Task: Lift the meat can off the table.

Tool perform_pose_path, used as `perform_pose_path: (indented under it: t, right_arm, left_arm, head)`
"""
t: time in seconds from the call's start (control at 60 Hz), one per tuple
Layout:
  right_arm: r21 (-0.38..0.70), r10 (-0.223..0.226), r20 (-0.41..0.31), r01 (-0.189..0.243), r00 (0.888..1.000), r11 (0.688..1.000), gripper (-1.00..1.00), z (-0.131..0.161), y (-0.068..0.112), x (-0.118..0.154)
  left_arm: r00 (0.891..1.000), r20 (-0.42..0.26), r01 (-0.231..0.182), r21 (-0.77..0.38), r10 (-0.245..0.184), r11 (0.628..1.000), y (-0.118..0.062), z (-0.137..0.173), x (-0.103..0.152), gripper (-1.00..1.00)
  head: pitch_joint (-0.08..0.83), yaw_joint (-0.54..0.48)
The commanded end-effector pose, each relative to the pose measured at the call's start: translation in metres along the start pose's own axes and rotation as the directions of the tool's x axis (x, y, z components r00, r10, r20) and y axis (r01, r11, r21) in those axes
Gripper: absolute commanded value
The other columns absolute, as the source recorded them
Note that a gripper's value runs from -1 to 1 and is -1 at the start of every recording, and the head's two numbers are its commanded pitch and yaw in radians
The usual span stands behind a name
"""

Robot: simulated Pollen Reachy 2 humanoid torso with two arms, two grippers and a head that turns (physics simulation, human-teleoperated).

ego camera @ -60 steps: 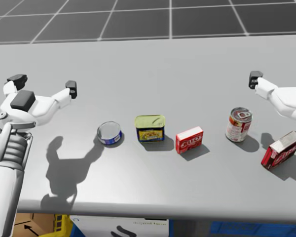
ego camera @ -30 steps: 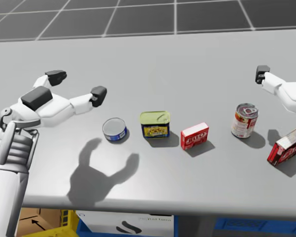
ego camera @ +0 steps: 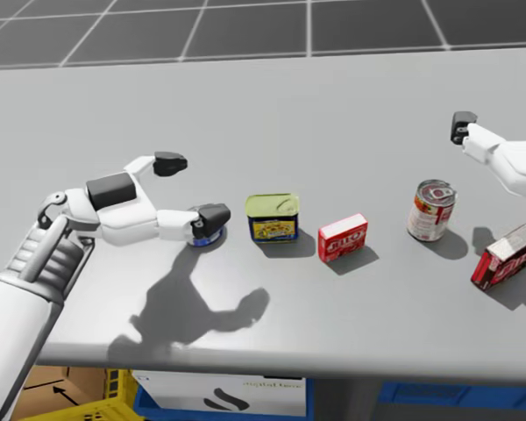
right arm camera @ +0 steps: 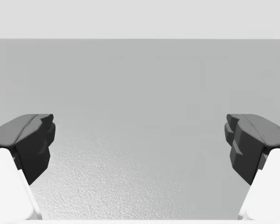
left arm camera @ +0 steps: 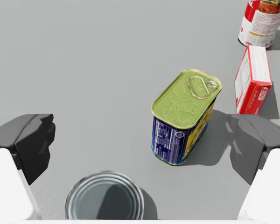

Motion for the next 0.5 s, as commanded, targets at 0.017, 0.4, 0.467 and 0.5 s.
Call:
perform_pose_path:
  t: [0.017,0.4,0.467,0.5]
  right_arm:
    - [0.004,-0.007,0.001,0.007,1.000,1.000,-1.00,0.000,-0.001,0.001]
    - [0.005,-0.017,0.004,0.017,1.000,1.000,-1.00,0.001,-0.002,0.003]
    - [0.005,-0.018,0.004,0.018,1.000,1.000,-1.00,0.001,-0.003,0.003]
    - [0.005,-0.018,0.004,0.018,1.000,1.000,-1.00,0.001,-0.003,0.003]
  left_arm:
    - [0.994,-0.111,-0.046,-0.215,0.022,0.976,0.004,-0.027,-0.009,-1.00]
    - [0.982,-0.184,-0.076,-0.260,0.028,0.963,-0.003,-0.075,-0.029,-1.00]
    - [0.983,-0.183,-0.077,-0.266,0.028,0.961,-0.005,-0.082,-0.028,-1.00]
    - [0.982,-0.185,-0.076,-0.266,0.026,0.961,-0.005,-0.085,-0.028,-1.00]
  head:
    - [0.657,0.11]
    - [0.664,0.10]
    - [0.665,0.09]
    - [0.665,0.09]
